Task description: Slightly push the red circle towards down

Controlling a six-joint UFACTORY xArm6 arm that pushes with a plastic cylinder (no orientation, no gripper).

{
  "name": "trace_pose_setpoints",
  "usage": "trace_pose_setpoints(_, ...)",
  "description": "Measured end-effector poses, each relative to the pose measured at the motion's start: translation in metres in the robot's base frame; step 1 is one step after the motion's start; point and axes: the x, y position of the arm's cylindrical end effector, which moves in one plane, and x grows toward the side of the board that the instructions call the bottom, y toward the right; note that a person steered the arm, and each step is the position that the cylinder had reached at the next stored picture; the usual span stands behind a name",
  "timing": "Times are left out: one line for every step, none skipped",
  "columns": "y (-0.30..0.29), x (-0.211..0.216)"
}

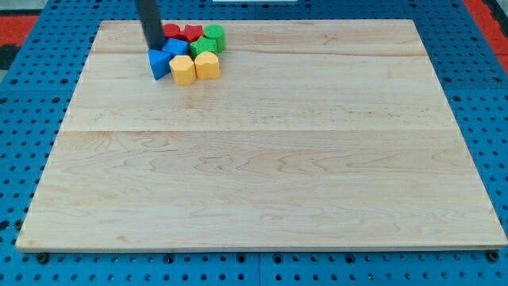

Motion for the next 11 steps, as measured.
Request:
trace_pose_setpoints(-0.006, 0.007)
trace_pose_setpoints(-0.063, -0.016)
trace_pose_setpoints(-0.063, -0.076)
trace_pose_setpoints(-0.057, -0.090)
trace_pose_setpoints(-0.011, -0.084)
trace_pose_setpoints(-0.006, -0.070)
trace_pose_setpoints(-0.006, -0.052)
trace_pose_setpoints(-0.006, -0.051)
trace_pose_setpoints(-0.004, -0.071)
trace_pose_setpoints(-0.010, -0.054)
trace_pose_setpoints(-0.050, -0.047)
